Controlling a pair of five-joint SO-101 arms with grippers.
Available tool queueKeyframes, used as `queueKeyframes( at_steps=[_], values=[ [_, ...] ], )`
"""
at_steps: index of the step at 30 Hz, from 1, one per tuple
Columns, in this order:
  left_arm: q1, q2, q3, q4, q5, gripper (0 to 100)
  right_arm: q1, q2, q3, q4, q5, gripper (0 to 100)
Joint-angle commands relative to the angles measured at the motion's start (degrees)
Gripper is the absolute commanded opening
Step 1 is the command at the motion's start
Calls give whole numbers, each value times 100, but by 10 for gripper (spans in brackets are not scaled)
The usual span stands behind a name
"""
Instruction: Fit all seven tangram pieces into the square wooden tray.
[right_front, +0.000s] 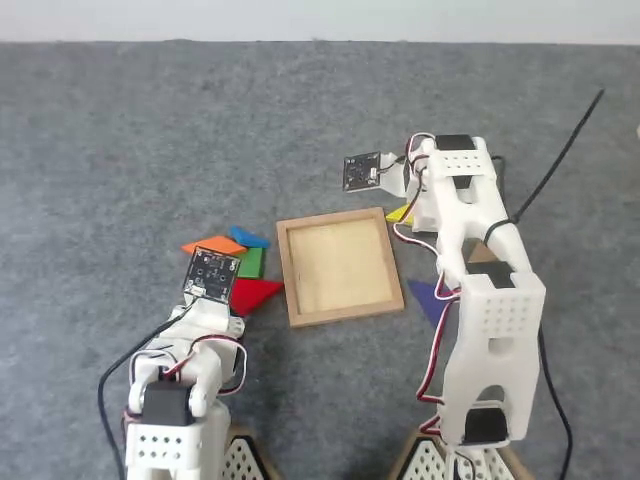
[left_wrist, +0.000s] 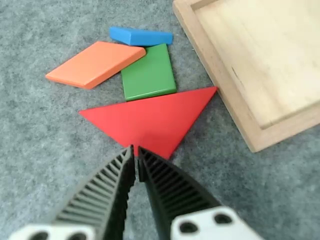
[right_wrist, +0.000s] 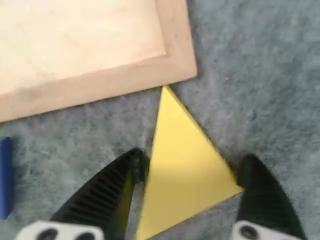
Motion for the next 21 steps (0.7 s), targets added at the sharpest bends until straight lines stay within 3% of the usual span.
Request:
queueKeyframes(
  at_steps=[1, 6, 13, 16, 21],
  values=[
    [-35, -123, -48, 26, 53, 15, 224, 207, -88, 145, 44, 199],
    [-35, -123, -48, 26, 53, 15, 330, 163, -88, 277, 9, 182],
    [-35, -123, -48, 26, 53, 15, 567, 207, -360, 277, -1108, 151],
    [-35, -123, -48, 26, 53, 15, 585, 198, -563, 242, -2198, 151],
    [-35, -123, -48, 26, 53, 15, 831, 154, -1257, 295, -5143, 151]
  ],
)
